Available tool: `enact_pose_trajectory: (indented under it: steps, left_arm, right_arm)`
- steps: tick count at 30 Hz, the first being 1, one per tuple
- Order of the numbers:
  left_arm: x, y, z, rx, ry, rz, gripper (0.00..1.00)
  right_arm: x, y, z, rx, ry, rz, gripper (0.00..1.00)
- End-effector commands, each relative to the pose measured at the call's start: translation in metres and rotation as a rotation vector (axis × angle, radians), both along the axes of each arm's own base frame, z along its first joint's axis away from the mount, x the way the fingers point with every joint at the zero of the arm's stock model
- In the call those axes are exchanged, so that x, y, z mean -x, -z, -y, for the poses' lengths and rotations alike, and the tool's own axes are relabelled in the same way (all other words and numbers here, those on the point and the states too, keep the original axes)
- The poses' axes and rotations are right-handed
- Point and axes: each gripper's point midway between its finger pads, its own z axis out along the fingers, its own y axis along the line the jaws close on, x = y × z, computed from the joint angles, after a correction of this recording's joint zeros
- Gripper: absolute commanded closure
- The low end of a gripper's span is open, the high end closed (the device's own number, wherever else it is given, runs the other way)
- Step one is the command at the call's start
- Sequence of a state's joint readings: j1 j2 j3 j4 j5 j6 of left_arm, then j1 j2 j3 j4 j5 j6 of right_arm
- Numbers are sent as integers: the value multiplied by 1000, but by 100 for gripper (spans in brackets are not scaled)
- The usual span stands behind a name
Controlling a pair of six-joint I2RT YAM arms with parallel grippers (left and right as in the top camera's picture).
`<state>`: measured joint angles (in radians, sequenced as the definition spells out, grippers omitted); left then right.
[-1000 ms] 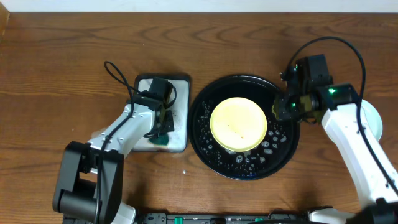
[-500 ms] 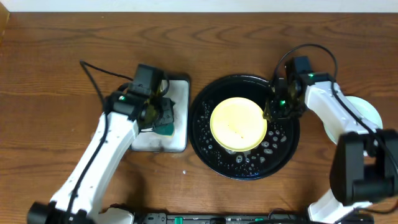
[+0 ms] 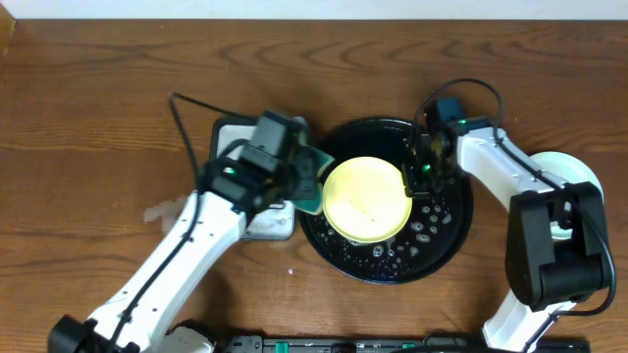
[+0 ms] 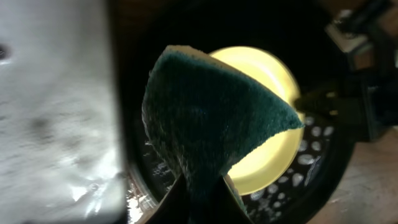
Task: Clean dirty plates on tray and stack at the side
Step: 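Scrub the yellow plate with the sponge while right gripper holds rim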
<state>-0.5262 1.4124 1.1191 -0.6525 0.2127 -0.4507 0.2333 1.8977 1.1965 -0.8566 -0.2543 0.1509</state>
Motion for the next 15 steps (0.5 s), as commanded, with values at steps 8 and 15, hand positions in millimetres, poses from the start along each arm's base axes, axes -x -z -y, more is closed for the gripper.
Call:
enact_pose_trajectory:
  steps: [8, 15]
  left_arm:
    - [-2, 55, 51, 27, -51, -147, 93]
    - [-1, 87, 83, 103, -110, -251, 92]
  right_arm:
    - [14, 24, -2, 59, 74, -19, 99]
    - [14, 24, -5, 35, 34, -12, 99]
